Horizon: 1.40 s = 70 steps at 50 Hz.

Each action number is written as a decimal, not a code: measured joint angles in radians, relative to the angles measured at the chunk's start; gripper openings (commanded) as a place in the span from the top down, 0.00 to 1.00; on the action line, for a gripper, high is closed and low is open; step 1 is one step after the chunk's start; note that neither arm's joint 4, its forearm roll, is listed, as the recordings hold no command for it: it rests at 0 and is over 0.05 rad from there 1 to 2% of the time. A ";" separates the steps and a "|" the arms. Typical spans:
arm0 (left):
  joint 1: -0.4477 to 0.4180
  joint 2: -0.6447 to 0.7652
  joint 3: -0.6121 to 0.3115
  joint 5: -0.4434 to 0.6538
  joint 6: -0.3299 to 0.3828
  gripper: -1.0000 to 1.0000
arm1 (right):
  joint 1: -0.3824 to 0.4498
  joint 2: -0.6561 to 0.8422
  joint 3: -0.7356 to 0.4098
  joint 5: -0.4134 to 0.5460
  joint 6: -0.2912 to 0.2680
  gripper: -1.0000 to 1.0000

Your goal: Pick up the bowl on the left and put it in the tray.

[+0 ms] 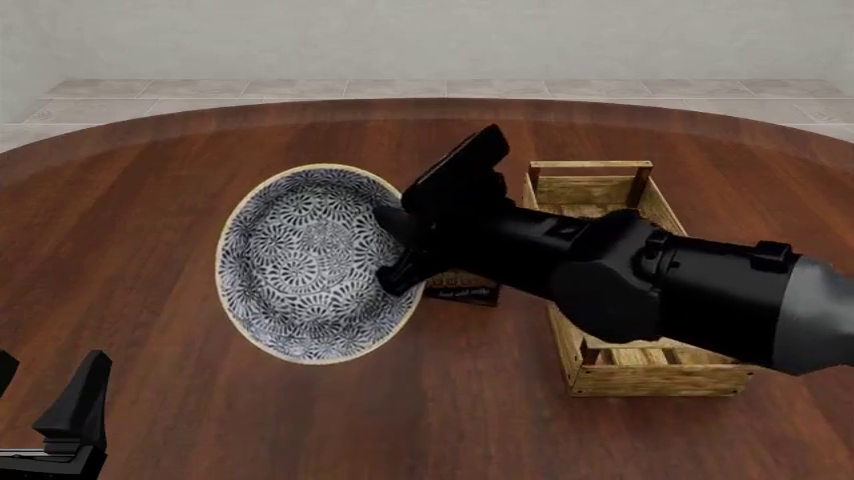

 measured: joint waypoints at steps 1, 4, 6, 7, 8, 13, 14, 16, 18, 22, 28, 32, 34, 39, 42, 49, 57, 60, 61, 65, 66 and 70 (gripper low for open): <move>0.000 0.000 0.000 0.000 0.000 0.00 | -0.001 -0.005 0.002 0.000 -0.001 1.00; 0.000 0.000 0.000 0.000 0.000 0.00 | -0.006 -0.018 0.008 -0.001 -0.002 1.00; 0.000 0.000 0.000 0.000 0.000 0.00 | -0.008 -0.027 0.012 -0.001 -0.002 1.00; 0.000 0.000 0.000 0.000 0.000 0.00 | -0.009 -0.032 0.014 -0.001 -0.002 1.00; 0.000 0.000 0.000 0.000 0.000 0.00 | -0.010 -0.037 0.015 -0.001 -0.002 1.00; 0.000 0.000 0.000 0.000 0.000 0.00 | -0.017 -0.061 0.024 0.000 -0.003 1.00; 0.000 0.000 0.000 0.000 0.000 0.00 | -0.018 -0.066 0.026 0.000 -0.003 1.00; 0.000 0.000 0.000 0.000 0.000 0.00 | -0.021 -0.074 0.030 0.000 -0.003 1.00; 0.000 0.000 0.000 0.000 0.000 0.00 | -0.023 -0.082 0.033 0.000 -0.003 1.00; 0.000 0.000 0.000 0.000 0.000 0.00 | -0.029 -0.099 0.038 0.001 -0.002 1.00; 0.000 0.000 0.000 0.000 0.000 0.00 | -0.038 -0.127 0.046 0.004 0.002 1.00; 0.000 0.000 0.000 0.000 0.000 0.00 | -0.043 -0.145 0.052 0.006 0.010 1.00; 0.000 0.000 0.000 0.000 0.000 0.00 | -0.045 -0.154 0.056 0.007 0.016 1.00; 0.000 0.000 0.000 0.000 0.000 0.00 | -0.051 -0.179 0.064 0.010 0.032 1.00; 0.000 0.000 0.000 0.000 0.000 0.00 | -0.054 -0.196 0.068 0.013 0.043 1.00; 0.000 0.000 0.000 0.000 0.000 0.00 | -0.062 -0.237 0.079 0.020 0.068 1.00; 0.000 0.000 0.000 0.000 0.000 0.00 | -0.073 -0.279 0.093 0.025 0.092 1.00; 0.000 0.000 0.000 0.000 0.000 0.00 | -0.077 -0.295 0.097 0.028 0.101 1.00; 0.000 0.000 0.000 0.000 0.000 0.00 | -0.079 -0.299 0.098 0.029 0.103 1.00; 0.000 0.000 0.000 0.000 0.000 0.00 | -0.089 -0.318 0.102 0.034 0.115 1.00; 0.000 0.000 0.000 0.000 0.000 0.00 | -0.092 -0.324 0.103 0.035 0.118 1.00; 0.000 0.000 0.000 0.000 0.000 0.00 | -0.106 -0.346 0.108 0.042 0.133 1.00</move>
